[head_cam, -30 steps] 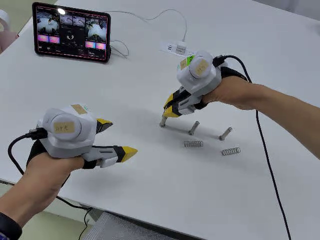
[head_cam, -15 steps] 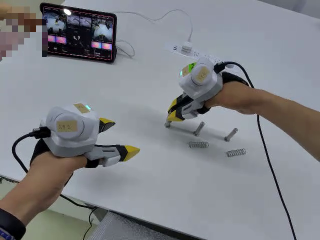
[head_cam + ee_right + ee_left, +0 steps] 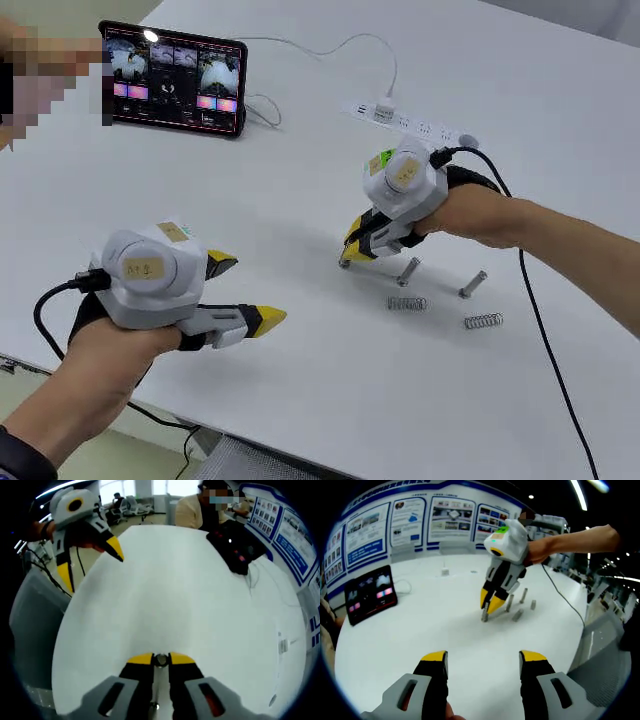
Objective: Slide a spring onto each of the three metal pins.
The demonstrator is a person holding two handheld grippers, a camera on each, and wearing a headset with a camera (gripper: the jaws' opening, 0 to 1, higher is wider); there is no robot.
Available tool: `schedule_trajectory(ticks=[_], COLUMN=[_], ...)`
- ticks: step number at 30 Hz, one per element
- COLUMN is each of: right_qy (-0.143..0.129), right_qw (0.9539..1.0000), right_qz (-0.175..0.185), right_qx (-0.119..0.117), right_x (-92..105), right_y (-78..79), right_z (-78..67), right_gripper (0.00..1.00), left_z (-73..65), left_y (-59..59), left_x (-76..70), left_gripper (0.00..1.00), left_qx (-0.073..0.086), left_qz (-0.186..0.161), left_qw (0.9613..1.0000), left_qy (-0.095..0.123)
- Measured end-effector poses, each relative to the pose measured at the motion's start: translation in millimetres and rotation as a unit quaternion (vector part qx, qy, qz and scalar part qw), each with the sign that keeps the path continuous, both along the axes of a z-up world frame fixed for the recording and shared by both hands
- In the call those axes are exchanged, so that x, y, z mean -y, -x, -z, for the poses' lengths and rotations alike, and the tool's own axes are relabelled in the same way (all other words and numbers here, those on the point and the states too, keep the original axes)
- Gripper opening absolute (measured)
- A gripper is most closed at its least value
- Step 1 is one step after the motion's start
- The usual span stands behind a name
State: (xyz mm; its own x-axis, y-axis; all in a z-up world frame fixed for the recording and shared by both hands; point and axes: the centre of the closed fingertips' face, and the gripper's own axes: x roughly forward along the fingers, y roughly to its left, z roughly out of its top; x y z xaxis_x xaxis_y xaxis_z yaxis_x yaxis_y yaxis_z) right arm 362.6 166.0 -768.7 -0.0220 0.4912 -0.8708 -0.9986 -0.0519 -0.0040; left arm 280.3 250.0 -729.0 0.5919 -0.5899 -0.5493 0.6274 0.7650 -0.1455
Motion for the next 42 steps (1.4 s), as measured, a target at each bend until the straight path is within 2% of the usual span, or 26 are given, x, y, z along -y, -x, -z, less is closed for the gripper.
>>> schedule_trajectory(ticks=[7,17,22,26,32,42], right_qy=[0.002,-0.006,-0.014,-0.036,-0.063,-0.110], right_qw=[1.0000,0.9996,0.9986,0.9962,0.9927,0.9819], right_qz=[0.001,0.024,0.048,0.073,0.097,0.146], right_qx=[-0.002,-0.014,-0.019,-0.031,-0.034,-0.049], right_x=[-0.3,8.5,17.1,18.9,21.4,27.1], right_y=[-2.5,-4.3,-6.8,-7.8,-10.2,-10.9], right_z=[6.3,7.9,4.8,-3.7,-16.0,-30.2], right_gripper=[0.14,0.30,0.41,0.44,0.52,0.55], left_z=[-0.4,-1.3,-1.6,-2.1,-3.8,-4.9], left_y=[-0.7,-0.6,-0.3,-0.5,-0.9,-1.9], left_x=[1.0,0.7,2.0,3.5,7.6,12.8], left_gripper=[0.58,0.59,0.59,0.59,0.59,0.59], left_qx=[0.001,0.001,0.001,0.002,0.003,0.004], left_qz=[0.001,0.001,0.002,0.003,0.005,0.007], left_qw=[1.0000,1.0000,1.0000,1.0000,1.0000,1.0000], left_qy=[0.001,0.002,0.002,0.002,0.003,0.005])
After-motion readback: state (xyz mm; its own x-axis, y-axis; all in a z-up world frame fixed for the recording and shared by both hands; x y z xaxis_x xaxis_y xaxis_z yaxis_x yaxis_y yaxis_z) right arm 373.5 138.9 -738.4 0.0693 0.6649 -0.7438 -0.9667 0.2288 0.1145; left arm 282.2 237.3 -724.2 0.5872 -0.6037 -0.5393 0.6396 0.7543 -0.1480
